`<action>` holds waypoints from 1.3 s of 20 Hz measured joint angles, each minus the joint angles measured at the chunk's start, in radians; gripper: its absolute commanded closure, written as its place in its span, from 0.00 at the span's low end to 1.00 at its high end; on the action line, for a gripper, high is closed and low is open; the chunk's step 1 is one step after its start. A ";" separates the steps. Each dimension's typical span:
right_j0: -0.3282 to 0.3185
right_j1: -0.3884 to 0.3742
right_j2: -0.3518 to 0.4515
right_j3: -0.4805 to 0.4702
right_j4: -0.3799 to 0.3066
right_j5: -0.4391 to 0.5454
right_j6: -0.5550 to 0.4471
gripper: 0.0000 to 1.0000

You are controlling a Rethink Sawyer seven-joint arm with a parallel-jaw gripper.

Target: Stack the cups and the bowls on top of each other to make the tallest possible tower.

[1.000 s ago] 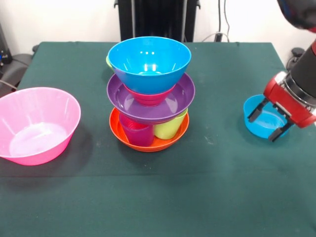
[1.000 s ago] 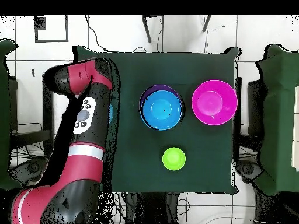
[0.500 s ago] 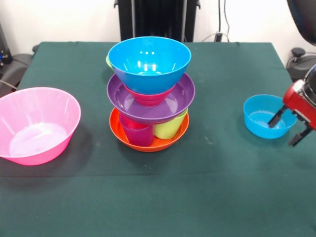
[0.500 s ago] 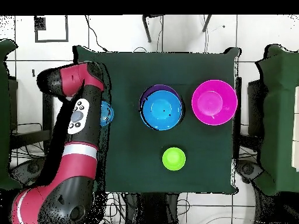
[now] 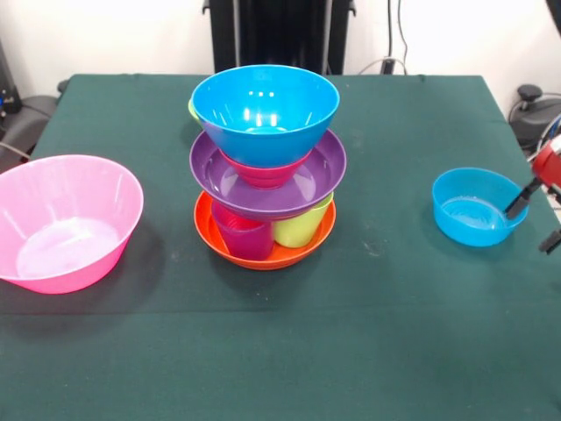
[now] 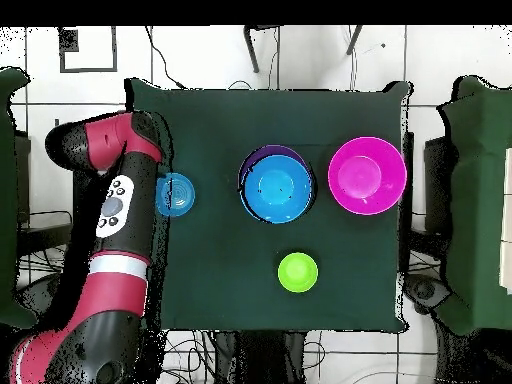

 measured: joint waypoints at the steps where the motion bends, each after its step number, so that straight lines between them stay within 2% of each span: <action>1: 0.005 0.002 -0.007 0.000 0.003 0.000 0.019 0.00; 7: 0.019 0.023 -0.040 0.000 0.010 0.000 0.077 0.00; 19: 0.021 0.075 -0.047 0.030 0.014 -0.045 0.077 0.00; 26: 0.032 0.068 -0.048 0.052 0.026 -0.070 0.077 0.00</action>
